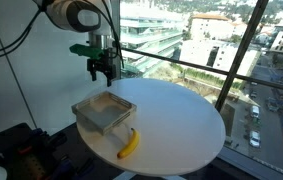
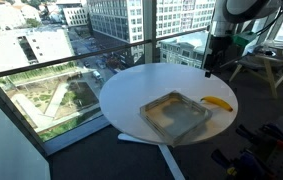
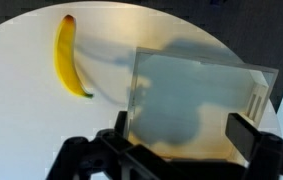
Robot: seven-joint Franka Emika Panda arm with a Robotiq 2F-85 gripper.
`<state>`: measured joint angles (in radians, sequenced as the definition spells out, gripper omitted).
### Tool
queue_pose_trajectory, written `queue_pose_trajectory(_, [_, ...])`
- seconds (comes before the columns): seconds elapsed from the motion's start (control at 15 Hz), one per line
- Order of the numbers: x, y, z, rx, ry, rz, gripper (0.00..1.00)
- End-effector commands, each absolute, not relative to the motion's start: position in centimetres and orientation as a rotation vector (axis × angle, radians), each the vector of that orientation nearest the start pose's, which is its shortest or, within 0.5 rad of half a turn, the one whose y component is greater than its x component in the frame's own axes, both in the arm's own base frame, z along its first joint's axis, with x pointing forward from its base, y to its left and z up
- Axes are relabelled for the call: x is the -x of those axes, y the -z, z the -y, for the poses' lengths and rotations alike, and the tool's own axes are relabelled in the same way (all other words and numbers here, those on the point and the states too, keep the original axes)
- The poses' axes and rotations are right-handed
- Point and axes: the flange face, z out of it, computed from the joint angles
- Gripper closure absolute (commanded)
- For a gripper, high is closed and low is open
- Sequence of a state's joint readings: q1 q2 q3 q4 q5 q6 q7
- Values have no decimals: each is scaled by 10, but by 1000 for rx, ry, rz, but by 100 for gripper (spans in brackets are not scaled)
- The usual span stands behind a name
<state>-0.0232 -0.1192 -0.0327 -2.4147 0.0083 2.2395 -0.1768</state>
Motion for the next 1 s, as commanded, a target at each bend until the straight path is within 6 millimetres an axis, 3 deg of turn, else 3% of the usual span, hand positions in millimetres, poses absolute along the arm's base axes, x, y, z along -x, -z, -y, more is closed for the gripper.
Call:
queue_pose_trajectory(0.0, [-463, -365, 14, 3115, -67, 178, 0])
queue_pose_trajectory(0.93, [-465, -382, -31, 3110, -18, 295, 0])
